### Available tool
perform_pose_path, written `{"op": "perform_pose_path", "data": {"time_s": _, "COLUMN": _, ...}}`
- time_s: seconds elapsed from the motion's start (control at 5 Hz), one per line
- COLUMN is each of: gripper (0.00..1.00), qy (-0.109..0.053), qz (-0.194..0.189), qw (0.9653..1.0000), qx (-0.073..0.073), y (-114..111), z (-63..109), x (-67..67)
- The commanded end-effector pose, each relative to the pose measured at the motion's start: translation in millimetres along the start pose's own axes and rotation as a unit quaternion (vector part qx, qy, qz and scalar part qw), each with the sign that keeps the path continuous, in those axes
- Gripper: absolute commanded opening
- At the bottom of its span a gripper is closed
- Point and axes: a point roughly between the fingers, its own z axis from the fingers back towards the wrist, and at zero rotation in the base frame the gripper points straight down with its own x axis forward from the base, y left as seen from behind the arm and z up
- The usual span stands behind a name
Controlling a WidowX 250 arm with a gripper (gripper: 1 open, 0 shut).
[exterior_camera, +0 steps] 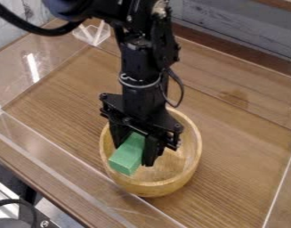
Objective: Remove the green block from inside the brown bowl and put it on the table
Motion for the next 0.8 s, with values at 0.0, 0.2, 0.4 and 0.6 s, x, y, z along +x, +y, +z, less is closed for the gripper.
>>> {"op": "perform_pose_path", "data": {"time_s": 0.0, "gripper": 0.00, "qy": -0.034, "qz": 0.005, "qw": 0.9994, "qx": -0.006, "y": 1.4, "z": 16.1, "x": 10.4}}
{"op": "perform_pose_path", "data": {"time_s": 0.2, "gripper": 0.00, "qy": -0.038, "qz": 0.007, "qw": 0.9992, "qx": -0.009, "y": 2.5, "z": 18.8, "x": 11.6}}
{"op": "perform_pose_path", "data": {"time_s": 0.4, "gripper": 0.00, "qy": -0.042, "qz": 0.008, "qw": 0.9990, "qx": -0.011, "y": 3.1, "z": 22.3, "x": 13.6}}
{"op": "perform_pose_path", "data": {"time_s": 0.6, "gripper": 0.00, "qy": -0.045, "qz": 0.010, "qw": 0.9988, "qx": -0.014, "y": 3.4, "z": 24.8, "x": 14.7}}
